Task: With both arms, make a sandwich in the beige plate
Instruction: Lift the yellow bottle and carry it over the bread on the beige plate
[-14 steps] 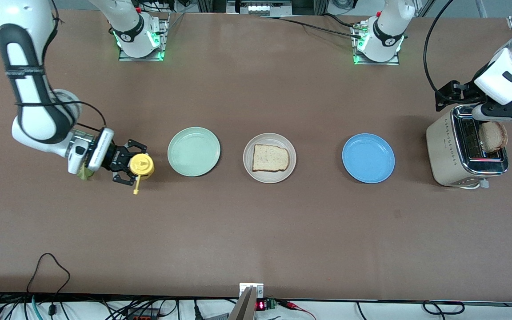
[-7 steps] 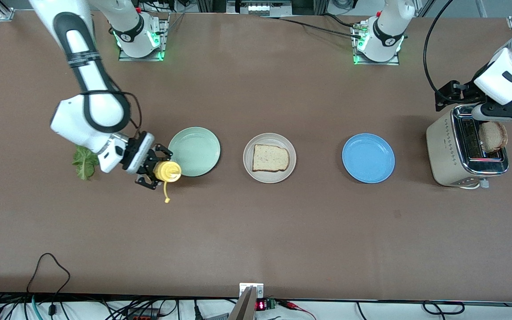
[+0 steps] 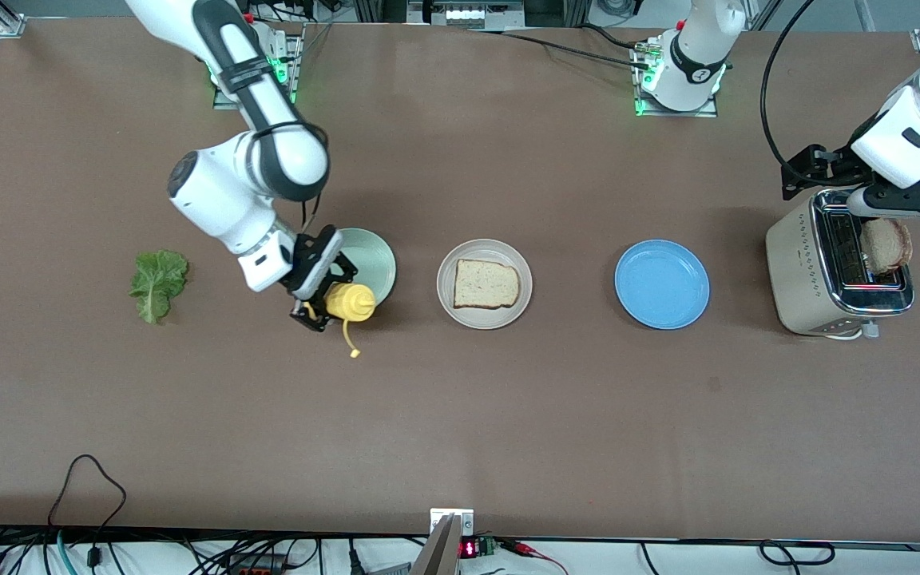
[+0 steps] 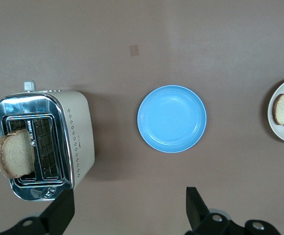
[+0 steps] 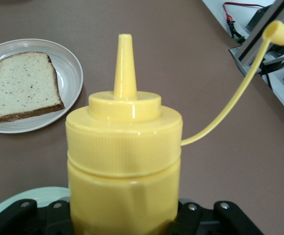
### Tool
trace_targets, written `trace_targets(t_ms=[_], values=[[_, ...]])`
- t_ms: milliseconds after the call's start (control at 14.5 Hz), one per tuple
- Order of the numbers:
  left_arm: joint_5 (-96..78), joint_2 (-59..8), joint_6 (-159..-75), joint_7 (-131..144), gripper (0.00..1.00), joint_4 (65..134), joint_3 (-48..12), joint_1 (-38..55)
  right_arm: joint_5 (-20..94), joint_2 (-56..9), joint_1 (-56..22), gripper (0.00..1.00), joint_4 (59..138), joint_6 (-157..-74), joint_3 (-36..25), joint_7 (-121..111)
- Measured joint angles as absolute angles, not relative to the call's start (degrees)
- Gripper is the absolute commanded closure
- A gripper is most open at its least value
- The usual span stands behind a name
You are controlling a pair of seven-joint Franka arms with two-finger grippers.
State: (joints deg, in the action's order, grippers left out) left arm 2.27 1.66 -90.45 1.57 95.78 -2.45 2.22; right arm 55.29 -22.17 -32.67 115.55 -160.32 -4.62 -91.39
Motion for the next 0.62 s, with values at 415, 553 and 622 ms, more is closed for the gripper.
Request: trace_targets(t_ms=[415,553,622], values=[[2.27,1.66,-90.45,1.57,0.0,95.78,-2.55,2.25,32.26,-22.24,-34.24,0.61,114.31,-160.24,-4.68,-71.66],[2.27,1.66,-90.45,1.56,0.0,95.78,-2.77,2.26,24.27,-22.46,-34.9,0.61,113.21,-158.15,-4.7,-65.53],[2.27,1.66,-90.45,1.56,0.0,95.78,-2.81,2.26,19.93,-22.6,-35.1,0.61,112.05,-156.01,-4.71,-62.11]])
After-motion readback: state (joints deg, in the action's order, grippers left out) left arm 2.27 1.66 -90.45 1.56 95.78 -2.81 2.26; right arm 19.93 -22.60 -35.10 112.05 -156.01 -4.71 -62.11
